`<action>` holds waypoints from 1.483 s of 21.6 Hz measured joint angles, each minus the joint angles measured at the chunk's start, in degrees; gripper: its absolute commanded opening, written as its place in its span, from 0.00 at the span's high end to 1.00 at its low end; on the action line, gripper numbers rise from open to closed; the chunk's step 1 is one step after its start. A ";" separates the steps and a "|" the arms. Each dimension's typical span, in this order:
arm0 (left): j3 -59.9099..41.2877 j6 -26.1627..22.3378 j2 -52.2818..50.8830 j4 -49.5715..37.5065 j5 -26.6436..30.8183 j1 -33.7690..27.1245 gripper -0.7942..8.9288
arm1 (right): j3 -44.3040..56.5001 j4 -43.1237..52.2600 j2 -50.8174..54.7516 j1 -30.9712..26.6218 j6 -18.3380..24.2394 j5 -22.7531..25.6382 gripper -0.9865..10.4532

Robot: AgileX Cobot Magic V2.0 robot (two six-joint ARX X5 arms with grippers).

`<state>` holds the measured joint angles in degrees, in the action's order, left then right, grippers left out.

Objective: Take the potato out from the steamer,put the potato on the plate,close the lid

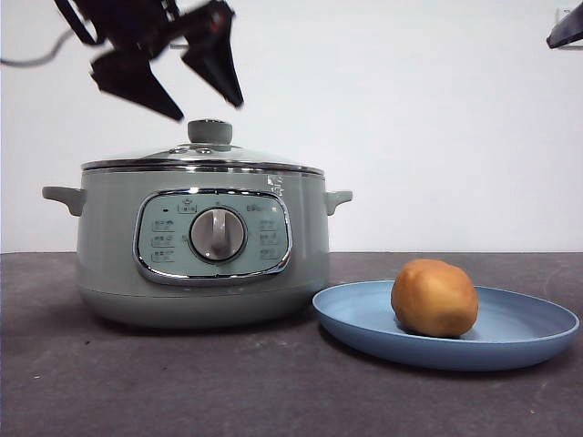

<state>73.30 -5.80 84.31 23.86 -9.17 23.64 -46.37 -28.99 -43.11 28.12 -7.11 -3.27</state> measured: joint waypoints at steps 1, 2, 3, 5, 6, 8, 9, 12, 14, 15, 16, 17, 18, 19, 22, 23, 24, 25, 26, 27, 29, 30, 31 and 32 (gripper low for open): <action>0.00 0.00 -1.64 0.72 0.00 0.00 0.34 | 0.00 -0.31 0.00 0.00 0.00 -0.96 0.37; 0.00 0.00 -2.78 1.31 0.00 0.00 0.34 | 0.00 -0.59 0.00 0.00 0.00 -1.73 0.37; 0.00 0.02 -4.50 2.34 0.00 0.00 0.34 | 0.00 -1.05 0.00 0.00 0.00 -2.75 0.37; 0.09 0.02 -8.00 5.33 -0.02 0.00 0.34 | 0.00 -2.10 0.00 0.00 0.00 -5.03 0.37; 0.13 0.00 -10.25 7.56 -0.11 0.02 0.34 | 0.00 -2.80 0.02 -0.02 0.00 -6.38 0.37; 0.22 0.00 -16.17 14.36 -1.22 0.00 0.34 | 0.00 -5.64 0.00 0.00 -0.02 -10.58 0.37; 0.22 0.02 -18.73 17.53 -2.71 0.00 0.34 | 0.00 -7.19 0.00 0.00 -0.04 -12.46 0.37; 0.26 0.20 -25.73 25.79 -7.61 0.02 0.54 | 0.00 -11.54 0.00 0.00 -0.46 -17.00 0.41; 0.33 0.50 -29.09 30.23 -8.17 0.02 0.85 | 0.00 -13.88 0.02 0.00 -0.61 -19.06 0.60; 0.33 0.50 -29.88 31.85 -8.52 0.02 0.93 | 0.00 -14.91 0.00 0.00 -0.66 -19.15 0.74; 0.33 0.50 -30.34 33.51 -8.68 0.02 0.92 | 0.00 -16.04 0.00 0.00 -0.63 -19.15 0.90; 0.33 0.50 -30.36 34.12 -8.70 0.02 0.92 | 0.00 -16.48 0.00 0.00 -0.66 -19.15 0.93; 0.33 0.52 -30.32 34.86 -8.81 0.02 0.92 | 0.00 -16.79 0.00 0.00 -0.63 -19.12 0.92; 0.33 0.50 -30.16 35.56 -8.83 0.02 0.92 | 0.00 -16.81 0.00 0.00 -0.63 -19.12 0.92; 0.33 0.52 -29.92 36.02 -8.85 0.02 0.92 | 0.00 -16.81 0.00 0.00 -0.63 -19.08 0.91; 0.33 0.52 -29.92 36.02 -8.85 0.02 0.92 | 0.00 -16.81 0.00 0.00 -0.63 -19.08 0.91; 0.33 0.52 -29.92 36.02 -8.85 0.02 0.92 | 0.00 -16.81 0.00 0.00 -0.63 -19.08 0.91; 0.33 0.52 -29.94 36.04 -8.85 0.02 0.92 | 0.00 -16.81 0.00 0.00 -0.63 -19.08 0.91; 0.33 0.52 -29.97 36.04 -8.85 0.02 0.92 | 0.00 -16.81 0.00 0.00 -0.63 -19.06 0.91; 0.33 0.52 -29.97 36.04 -8.85 0.02 0.92 | 0.00 -16.81 0.00 0.00 -0.63 -19.08 0.91; 0.33 0.87 -29.94 36.04 -8.85 0.02 0.92 | 0.00 -16.81 0.00 0.00 -0.63 -19.06 0.91; 0.33 0.87 -29.94 36.04 -8.83 0.02 0.92 | 0.00 -16.81 0.00 0.00 -0.63 -19.06 0.91; 0.33 0.87 -29.94 36.04 -8.85 0.02 0.92 | 0.00 -16.79 0.00 0.00 -0.61 -19.06 0.91; 0.33 0.90 -29.94 36.02 -8.85 0.02 0.92 | 0.00 -16.79 0.00 0.00 -0.63 -19.06 0.91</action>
<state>73.63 -4.91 54.37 59.88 -18.02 23.66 -46.37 -45.78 -43.11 28.12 -7.75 -22.33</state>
